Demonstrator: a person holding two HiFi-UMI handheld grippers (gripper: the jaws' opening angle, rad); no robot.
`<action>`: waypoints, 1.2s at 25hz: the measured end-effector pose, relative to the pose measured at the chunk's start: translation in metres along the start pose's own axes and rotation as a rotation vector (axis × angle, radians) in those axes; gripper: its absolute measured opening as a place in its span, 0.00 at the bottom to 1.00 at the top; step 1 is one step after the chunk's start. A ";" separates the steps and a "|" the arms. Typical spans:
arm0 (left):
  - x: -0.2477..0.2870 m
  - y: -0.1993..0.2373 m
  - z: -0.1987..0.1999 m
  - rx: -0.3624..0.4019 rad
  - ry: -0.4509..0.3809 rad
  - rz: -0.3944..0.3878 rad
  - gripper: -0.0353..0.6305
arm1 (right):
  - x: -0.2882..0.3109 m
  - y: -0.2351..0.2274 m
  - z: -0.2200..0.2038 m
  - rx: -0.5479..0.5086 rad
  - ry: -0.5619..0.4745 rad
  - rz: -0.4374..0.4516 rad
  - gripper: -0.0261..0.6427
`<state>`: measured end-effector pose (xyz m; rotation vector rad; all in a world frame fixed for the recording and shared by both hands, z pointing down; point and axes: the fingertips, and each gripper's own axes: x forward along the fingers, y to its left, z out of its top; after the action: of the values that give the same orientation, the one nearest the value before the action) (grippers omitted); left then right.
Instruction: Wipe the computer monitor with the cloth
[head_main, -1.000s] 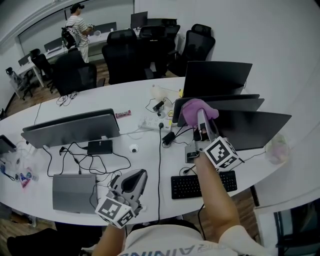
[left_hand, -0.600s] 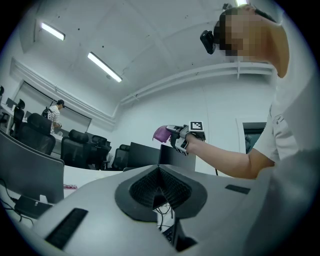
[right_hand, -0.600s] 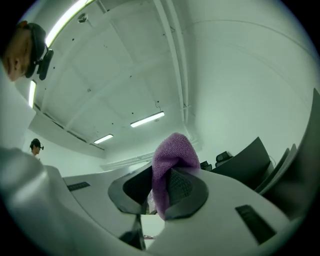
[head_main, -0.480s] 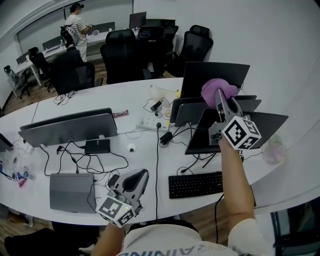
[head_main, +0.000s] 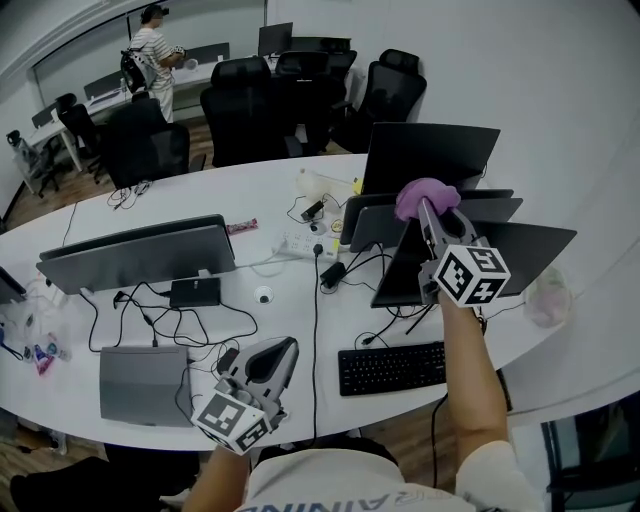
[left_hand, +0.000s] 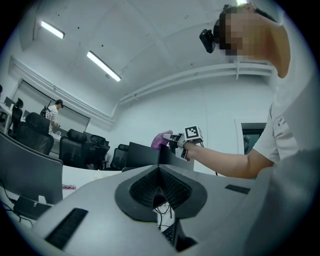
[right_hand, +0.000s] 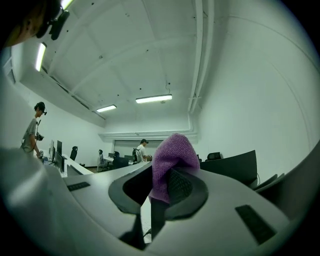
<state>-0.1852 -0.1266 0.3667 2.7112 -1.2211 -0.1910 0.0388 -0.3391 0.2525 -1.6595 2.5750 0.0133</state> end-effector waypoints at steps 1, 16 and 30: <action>0.001 0.001 0.001 0.003 -0.001 -0.003 0.07 | -0.002 0.001 -0.003 -0.013 0.006 -0.004 0.14; 0.055 -0.025 0.044 0.104 -0.041 0.043 0.07 | -0.017 -0.006 -0.016 -0.073 0.017 0.056 0.14; 0.124 -0.084 0.051 0.138 -0.041 0.061 0.07 | -0.041 -0.062 -0.013 -0.083 0.031 0.110 0.14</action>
<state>-0.0512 -0.1700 0.2934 2.7943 -1.3744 -0.1615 0.1114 -0.3288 0.2707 -1.5533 2.7215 0.1037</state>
